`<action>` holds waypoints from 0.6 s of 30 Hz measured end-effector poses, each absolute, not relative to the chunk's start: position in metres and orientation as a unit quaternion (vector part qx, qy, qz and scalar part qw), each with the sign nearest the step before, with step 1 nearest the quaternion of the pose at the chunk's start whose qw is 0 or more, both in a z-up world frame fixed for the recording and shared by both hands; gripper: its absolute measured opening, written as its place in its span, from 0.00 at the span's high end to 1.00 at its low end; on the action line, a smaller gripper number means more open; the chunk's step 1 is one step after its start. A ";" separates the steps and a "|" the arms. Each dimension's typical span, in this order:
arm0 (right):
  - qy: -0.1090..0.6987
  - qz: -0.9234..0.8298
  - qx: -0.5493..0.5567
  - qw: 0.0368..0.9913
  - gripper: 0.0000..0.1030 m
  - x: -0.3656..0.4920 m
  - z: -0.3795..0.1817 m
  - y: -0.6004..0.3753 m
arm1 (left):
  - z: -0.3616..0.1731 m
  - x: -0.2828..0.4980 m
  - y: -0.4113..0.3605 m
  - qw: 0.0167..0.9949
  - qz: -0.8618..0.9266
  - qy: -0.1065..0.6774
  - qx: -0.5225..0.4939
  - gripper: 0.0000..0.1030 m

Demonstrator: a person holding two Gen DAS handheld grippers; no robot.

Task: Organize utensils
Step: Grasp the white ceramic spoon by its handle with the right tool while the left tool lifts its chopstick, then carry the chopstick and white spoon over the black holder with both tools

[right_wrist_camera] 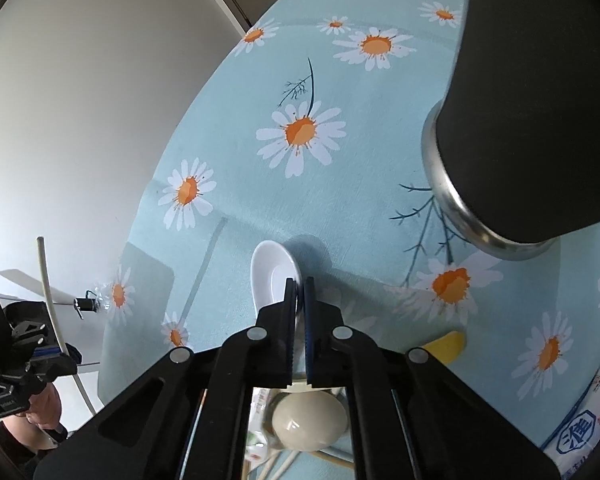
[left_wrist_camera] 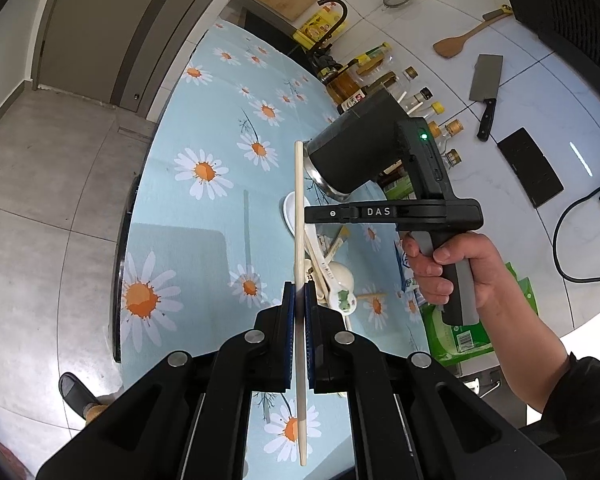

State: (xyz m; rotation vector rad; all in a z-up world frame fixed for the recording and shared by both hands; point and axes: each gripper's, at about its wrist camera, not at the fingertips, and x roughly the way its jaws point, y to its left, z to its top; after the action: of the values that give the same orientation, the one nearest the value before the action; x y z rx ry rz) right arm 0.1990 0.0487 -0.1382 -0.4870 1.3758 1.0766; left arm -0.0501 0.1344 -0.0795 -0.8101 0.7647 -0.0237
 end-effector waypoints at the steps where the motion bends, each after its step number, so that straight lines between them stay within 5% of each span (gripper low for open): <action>1: 0.594 0.470 -0.211 0.618 0.96 0.199 -0.137 0.047 | -0.079 -0.049 0.134 0.849 -0.012 0.364 -0.384 0.97; 18: 0.548 0.492 -0.135 0.663 0.96 0.211 -0.087 -0.020 | -0.070 -0.014 0.111 0.858 -0.032 0.367 -0.359 0.97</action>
State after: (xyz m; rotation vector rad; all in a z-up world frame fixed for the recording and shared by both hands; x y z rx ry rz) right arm 0.2110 -0.0202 -0.0869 -0.3058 1.2397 1.1118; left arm -0.0135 0.1111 -0.0696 -0.7533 0.7716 -0.0664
